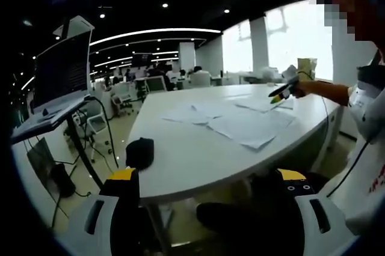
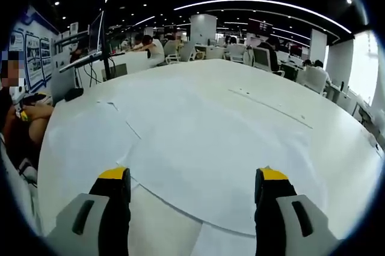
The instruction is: Organize the stack of printing papers by aligning and flattening the scattered papers on the table
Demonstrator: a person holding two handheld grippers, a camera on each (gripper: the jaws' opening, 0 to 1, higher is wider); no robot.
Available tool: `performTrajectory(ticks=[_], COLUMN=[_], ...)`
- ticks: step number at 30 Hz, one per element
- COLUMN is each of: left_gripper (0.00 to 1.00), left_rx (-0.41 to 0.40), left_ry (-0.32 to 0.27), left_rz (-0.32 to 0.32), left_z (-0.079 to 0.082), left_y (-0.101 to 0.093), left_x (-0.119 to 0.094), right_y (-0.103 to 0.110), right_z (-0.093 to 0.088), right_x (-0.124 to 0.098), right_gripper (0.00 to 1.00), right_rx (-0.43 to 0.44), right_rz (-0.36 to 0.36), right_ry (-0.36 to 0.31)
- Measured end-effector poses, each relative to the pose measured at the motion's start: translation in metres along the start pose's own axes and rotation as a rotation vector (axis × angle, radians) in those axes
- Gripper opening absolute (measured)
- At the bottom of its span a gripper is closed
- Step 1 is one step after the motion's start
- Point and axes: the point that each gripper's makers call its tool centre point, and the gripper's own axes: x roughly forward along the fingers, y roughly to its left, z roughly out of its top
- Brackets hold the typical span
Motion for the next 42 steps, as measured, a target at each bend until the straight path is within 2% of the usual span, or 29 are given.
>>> performTrajectory(ticks=[11, 31, 42], left_gripper=[0.95, 0.94, 0.94], left_rx=[0.001, -0.002, -0.008], left_ry=[0.000, -0.012, -0.009], left_rz=[0.006, 0.060, 0.064], left_z=[0.000, 0.001, -0.002], left_y=[0.000, 0.008, 0.011], left_x=[-0.002, -0.020, -0.020], right_y=[0.002, 0.013, 0.011], right_z=[-0.002, -0.009, -0.021], right_x=[0.005, 0.025, 0.030], right_gripper=[0.80, 0.80, 0.80], right_rx=[0.001, -0.001, 0.010], right_rz=[0.011, 0.048, 0.042], right_ry=[0.006, 0.042, 0.075])
